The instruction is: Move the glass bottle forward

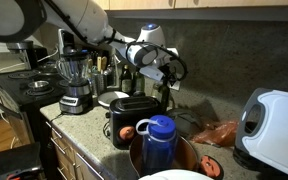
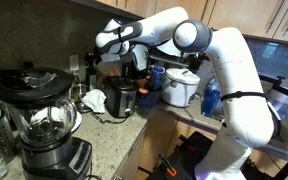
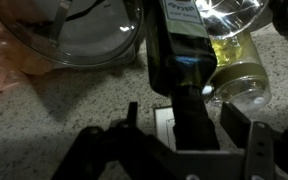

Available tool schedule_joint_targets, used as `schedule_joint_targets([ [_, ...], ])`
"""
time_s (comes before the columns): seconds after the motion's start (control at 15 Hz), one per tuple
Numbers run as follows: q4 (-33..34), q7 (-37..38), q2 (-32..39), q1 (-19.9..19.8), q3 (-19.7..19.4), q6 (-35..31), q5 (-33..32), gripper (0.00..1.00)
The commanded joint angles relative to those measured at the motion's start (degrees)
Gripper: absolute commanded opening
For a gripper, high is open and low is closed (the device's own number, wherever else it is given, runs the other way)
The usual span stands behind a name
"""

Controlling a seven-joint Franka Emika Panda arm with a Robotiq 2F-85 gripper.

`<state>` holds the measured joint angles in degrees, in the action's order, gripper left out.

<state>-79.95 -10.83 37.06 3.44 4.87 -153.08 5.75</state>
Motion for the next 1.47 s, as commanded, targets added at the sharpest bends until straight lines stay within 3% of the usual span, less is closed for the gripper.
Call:
schedule_joint_targets([
  [0.0,1.5,1.5,1.1,-0.2,0.6,-1.9,-1.1,0.53],
  [0.27,0.9,1.4,0.9,-0.3,0.8,-3.2,-1.1,0.22],
  [0.4,0.6,1.3,0.8,-0.4,0.9,-3.3,-1.2,0.11],
  [0.47,0.4,1.4,0.7,-0.3,0.8,-3.3,-1.3,0.15],
  [1.0,-2.2,3.4,-2.5,0.6,-0.4,-2.1,-2.0,0.15],
  [1.4,-8.2,6.8,-6.8,1.2,-0.9,-3.3,-3.0,0.15],
])
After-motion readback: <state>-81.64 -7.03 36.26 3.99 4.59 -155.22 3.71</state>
